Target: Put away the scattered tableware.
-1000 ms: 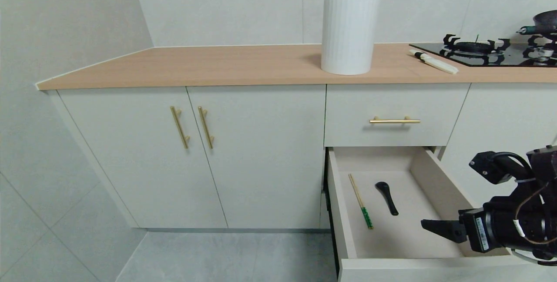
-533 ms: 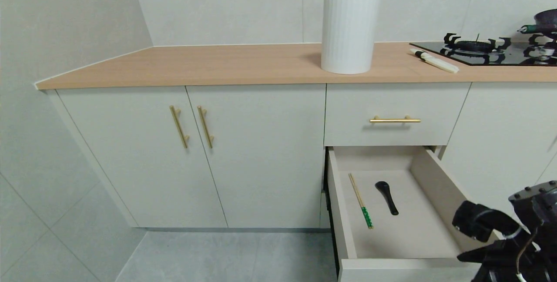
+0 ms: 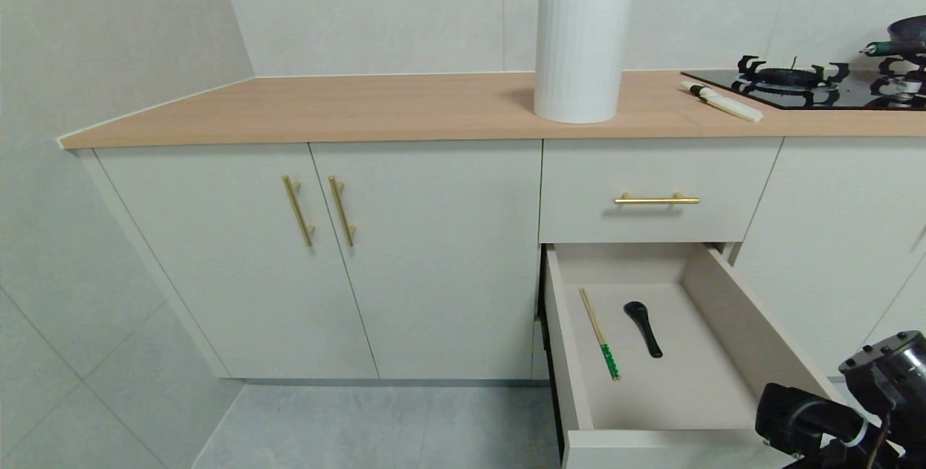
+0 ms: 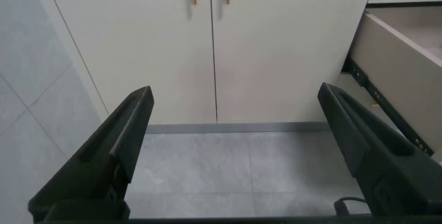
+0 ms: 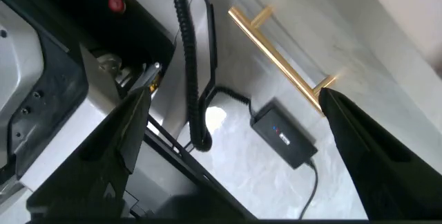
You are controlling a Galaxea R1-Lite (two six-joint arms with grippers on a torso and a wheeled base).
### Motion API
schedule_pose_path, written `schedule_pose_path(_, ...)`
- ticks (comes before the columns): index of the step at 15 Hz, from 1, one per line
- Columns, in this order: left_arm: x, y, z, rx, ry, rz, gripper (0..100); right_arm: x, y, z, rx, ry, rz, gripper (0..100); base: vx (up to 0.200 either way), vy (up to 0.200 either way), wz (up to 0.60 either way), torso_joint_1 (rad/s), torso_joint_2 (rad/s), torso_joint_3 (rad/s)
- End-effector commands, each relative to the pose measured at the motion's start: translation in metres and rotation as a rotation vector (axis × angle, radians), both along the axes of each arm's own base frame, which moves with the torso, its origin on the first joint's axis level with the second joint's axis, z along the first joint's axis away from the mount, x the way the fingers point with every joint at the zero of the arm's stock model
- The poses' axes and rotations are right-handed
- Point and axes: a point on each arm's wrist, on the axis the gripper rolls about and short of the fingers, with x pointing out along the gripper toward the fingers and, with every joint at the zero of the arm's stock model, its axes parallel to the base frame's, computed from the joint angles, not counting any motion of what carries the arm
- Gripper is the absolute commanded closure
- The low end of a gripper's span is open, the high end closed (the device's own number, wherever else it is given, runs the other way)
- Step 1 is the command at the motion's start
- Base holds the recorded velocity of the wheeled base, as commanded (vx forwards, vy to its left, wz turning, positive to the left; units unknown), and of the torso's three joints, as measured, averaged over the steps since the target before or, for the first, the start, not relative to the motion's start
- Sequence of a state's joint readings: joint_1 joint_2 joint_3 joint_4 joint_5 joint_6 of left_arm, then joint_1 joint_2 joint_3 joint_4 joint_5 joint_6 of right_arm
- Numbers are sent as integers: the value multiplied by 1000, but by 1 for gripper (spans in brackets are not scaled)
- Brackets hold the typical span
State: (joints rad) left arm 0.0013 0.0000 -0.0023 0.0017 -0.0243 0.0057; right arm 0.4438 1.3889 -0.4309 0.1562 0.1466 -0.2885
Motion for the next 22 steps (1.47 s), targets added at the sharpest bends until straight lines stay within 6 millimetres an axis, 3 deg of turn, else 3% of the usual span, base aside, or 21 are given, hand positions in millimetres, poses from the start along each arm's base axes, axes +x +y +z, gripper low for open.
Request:
schedule_pose_path(1,0,0,0,0,-1,0,0,16,5,-13,-41,79,-34,0,0,0,0,0,0,0)
schedule_pose_path(4,0,0,0,-1,-1,0,0,44,13,-27,-107,142,-246,0,0,0,0,0,0,0)
schedule_pose_path(10,0,0,0,0,1,0,0,93,32,-33,-88,125,-626,0,0,0,0,0,0,0)
schedule_pose_path(22,0,0,0,0,1,0,0,126,40,-53,110,-205,-754,0,0,0,0,0,0,0)
